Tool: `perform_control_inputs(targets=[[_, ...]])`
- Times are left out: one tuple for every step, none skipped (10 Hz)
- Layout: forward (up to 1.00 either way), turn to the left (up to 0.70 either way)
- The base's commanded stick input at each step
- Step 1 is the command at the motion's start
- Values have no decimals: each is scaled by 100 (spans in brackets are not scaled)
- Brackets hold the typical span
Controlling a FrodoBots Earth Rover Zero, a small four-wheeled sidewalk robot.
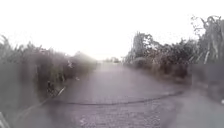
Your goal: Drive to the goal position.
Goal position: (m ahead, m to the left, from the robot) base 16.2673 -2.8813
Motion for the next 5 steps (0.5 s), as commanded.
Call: perform_control_inputs(targets=[[70, -11], [70, -5], [70, 0], [70, 0], [70, 0]])
